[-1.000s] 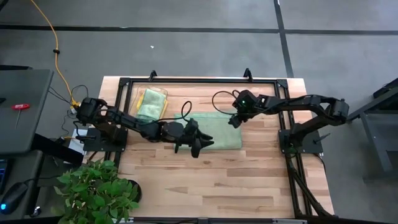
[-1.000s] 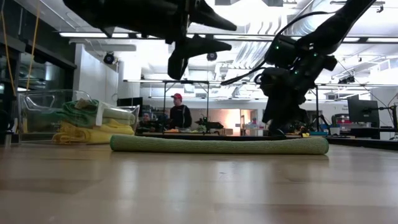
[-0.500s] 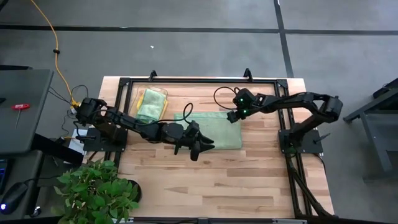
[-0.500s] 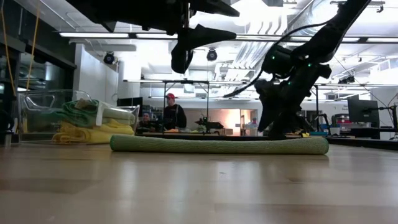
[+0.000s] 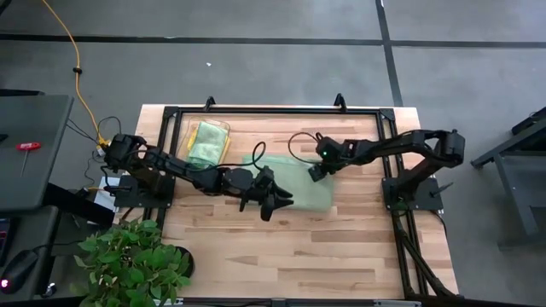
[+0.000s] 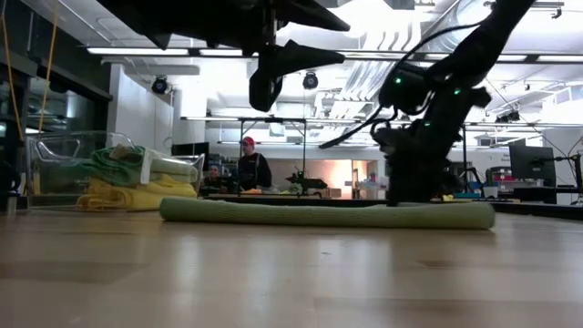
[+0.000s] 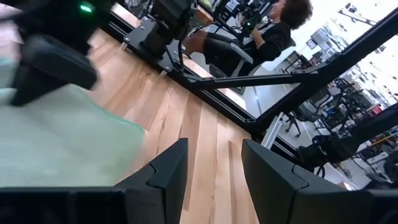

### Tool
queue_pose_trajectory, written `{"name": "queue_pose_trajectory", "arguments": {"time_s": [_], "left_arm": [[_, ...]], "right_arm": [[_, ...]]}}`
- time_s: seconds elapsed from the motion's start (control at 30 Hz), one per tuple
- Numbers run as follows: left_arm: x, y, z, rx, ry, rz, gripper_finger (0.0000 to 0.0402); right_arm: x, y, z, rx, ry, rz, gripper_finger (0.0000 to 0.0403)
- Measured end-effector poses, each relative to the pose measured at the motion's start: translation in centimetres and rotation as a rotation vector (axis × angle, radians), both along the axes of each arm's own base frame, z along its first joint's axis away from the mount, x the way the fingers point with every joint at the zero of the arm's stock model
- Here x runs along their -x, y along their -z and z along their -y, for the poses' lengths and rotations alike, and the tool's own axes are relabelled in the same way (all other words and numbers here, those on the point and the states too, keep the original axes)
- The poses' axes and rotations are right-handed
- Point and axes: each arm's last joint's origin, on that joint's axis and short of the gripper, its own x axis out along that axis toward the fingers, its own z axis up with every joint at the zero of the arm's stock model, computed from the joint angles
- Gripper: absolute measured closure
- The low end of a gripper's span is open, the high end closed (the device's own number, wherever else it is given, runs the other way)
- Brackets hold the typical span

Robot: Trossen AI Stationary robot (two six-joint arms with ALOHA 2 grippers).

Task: Fold microfiber towels
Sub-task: Fold the green towel

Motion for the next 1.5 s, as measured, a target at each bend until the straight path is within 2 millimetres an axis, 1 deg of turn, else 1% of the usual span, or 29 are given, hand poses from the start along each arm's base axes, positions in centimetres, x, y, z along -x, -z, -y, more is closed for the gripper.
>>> {"name": "queue_pose_trajectory", "arguments": {"time_s": [0.1,0.2,0.27,0.33,0.43,0.53,0.67,0.77,0.93,1.03,1.13,1.23,1.33,1.43,1.5], "left_arm": [[0.0,0.0,-0.1,0.0,-0.003,0.003,0.0262],[0.0,0.0,-0.1,0.001,-0.003,0.004,0.0262],[0.0,0.0,-0.1,0.001,-0.002,0.001,0.0262],[0.0,0.0,-0.1,0.001,-0.003,0.001,0.0262],[0.0,0.0,-0.1,0.001,-0.003,0.002,0.0262],[0.0,0.0,-0.1,0.001,-0.003,0.004,0.0262],[0.0,0.0,-0.2,0.0,-0.006,0.001,0.0262],[0.0,0.1,-0.2,-0.009,-0.004,-0.009,0.0262],[0.0,0.2,-0.2,-0.047,0.003,-0.021,0.0262],[-0.1,0.0,-0.6,-0.083,0.003,-0.03,0.0262],[-0.7,-0.8,-1.5,-0.148,-0.002,-0.075,0.0262],[-1.3,-1.9,-2.7,-0.255,0.009,-0.19,0.0262],[-1.3,-3.0,-4.1,-0.388,-0.007,-0.382,0.0262],[-0.9,-3.4,-5.8,-0.51,-0.133,-0.56,0.0262],[-0.6,-3.2,-7.1,-0.528,-0.223,-0.609,0.0262]], "right_arm": [[1.1,-0.7,-1.4,0.041,-0.05,-0.095,0.0238],[2.8,-1.3,-2.8,0.079,-0.079,-0.159,0.0238],[4.2,-1.3,-3.6,0.079,-0.084,-0.158,0.0238],[6.2,-0.9,-4.5,0.063,-0.073,-0.176,0.0238],[8.6,-0.7,-5.6,0.06,-0.08,-0.147,0.0238],[10.5,-1.1,-6.2,0.085,-0.107,-0.136,0.0238],[12.2,-2.2,-6.1,0.177,-0.071,-0.173,0.0238],[12.1,-2.8,-6.0,0.203,-0.052,-0.103,0.0238],[12.0,-3.1,-5.8,0.18,0.037,-0.056,0.0238],[11.4,-3.4,-5.7,0.187,0.044,0.016,0.0238],[10.7,-3.8,-5.7,0.195,0.052,0.098,0.0238],[10.0,-4.3,-5.6,0.203,0.059,0.188,0.0238],[9.5,-4.8,-5.5,0.202,0.06,0.258,0.0238],[9.2,-4.8,-5.5,0.196,0.077,0.279,0.0238],[9.0,-4.7,-5.5,0.195,0.088,0.274,0.0238]]}}
